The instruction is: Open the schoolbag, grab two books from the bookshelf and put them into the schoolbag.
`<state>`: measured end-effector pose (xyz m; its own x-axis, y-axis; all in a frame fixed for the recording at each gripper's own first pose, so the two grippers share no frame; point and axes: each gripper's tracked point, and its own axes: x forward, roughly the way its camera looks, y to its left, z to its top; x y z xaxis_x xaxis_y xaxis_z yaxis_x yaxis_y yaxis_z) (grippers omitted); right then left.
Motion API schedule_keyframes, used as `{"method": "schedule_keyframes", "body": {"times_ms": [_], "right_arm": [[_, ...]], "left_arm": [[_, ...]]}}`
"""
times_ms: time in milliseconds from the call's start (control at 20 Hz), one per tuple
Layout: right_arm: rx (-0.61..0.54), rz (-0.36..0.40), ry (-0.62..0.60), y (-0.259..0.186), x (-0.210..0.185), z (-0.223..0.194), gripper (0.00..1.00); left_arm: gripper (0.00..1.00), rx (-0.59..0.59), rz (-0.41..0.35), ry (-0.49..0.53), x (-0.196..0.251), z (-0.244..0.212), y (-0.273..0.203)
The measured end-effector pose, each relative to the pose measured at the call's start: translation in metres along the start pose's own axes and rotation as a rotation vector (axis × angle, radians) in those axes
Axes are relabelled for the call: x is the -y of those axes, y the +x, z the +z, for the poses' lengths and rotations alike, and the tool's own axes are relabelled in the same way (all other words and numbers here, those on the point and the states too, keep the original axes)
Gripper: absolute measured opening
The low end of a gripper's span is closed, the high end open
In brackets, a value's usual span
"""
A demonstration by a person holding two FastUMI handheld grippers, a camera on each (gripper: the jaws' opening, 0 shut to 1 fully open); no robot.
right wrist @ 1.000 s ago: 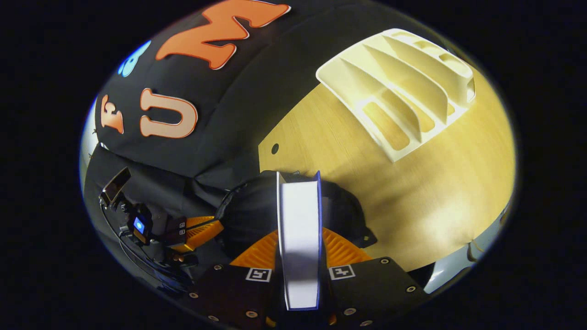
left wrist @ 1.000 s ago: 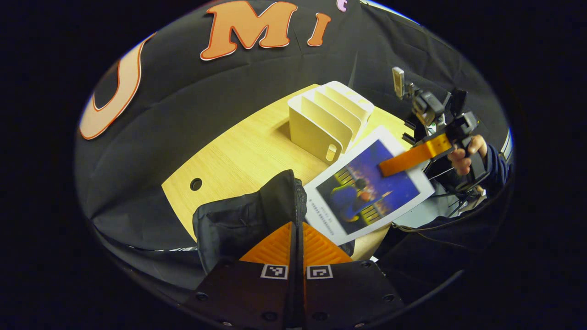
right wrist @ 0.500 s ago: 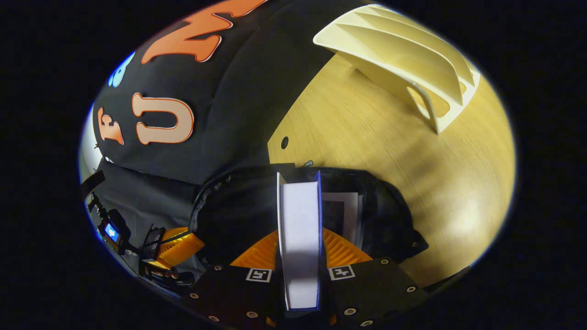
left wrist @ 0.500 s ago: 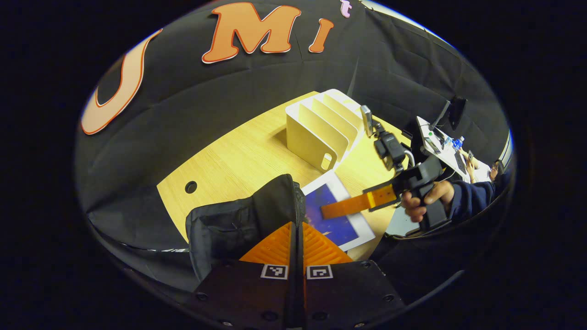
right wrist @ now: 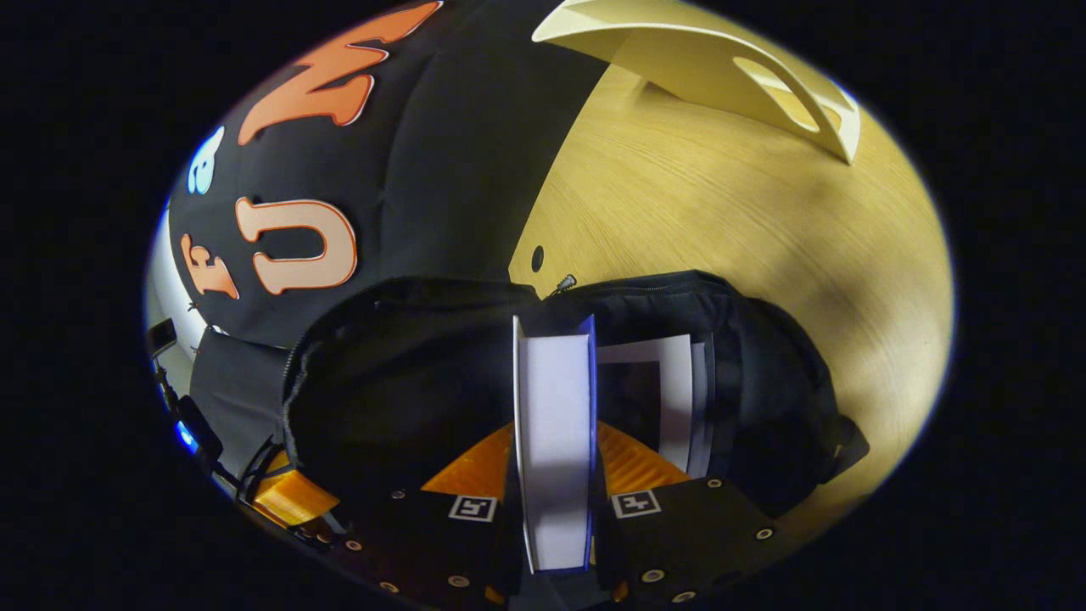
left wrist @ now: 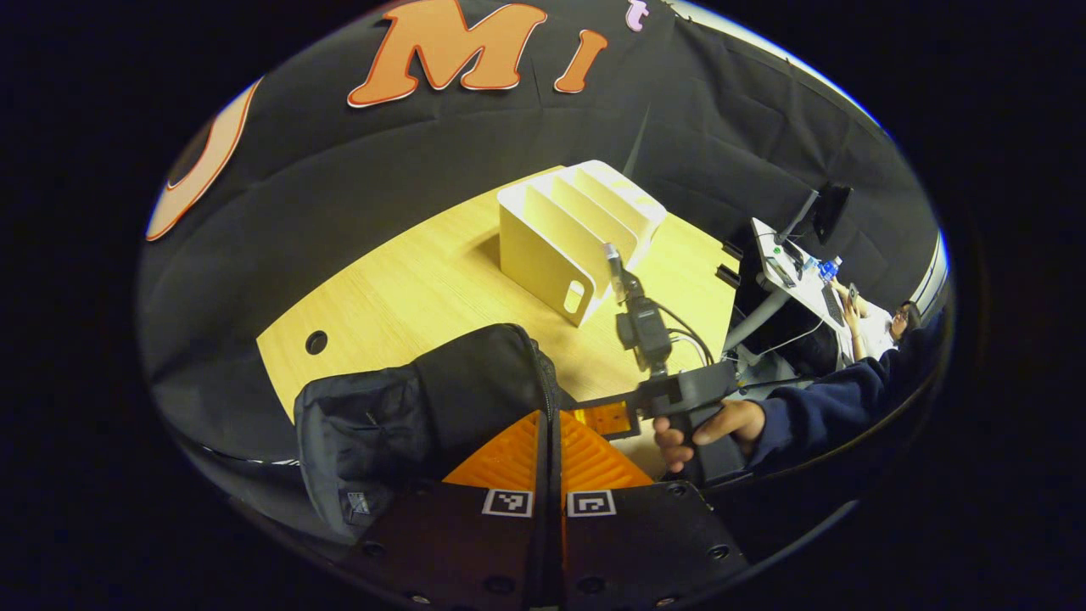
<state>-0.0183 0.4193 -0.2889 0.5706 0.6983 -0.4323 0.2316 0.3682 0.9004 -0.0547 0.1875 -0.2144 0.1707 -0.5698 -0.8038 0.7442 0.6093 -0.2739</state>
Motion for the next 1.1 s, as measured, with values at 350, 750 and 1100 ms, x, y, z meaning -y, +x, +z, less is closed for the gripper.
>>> {"method": "schedule_keyframes", "body": {"times_ms": [350,750,1100], "right_arm": [[-0.053,-0.180,-0.074,0.008,0.036,-0.008,0.42],[-0.059,-0.271,-0.351,-0.082,0.036,0.035,0.97],[0.066,-0.321,-0.562,-0.205,0.034,0.143,0.98]], "left_arm": [[0.01,0.004,-0.010,-0.039,0.001,-0.005,0.007],[0.01,0.004,0.075,-0.081,0.014,-0.015,0.024],[0.04,-0.033,0.241,-0.194,0.039,-0.023,0.067]]}}
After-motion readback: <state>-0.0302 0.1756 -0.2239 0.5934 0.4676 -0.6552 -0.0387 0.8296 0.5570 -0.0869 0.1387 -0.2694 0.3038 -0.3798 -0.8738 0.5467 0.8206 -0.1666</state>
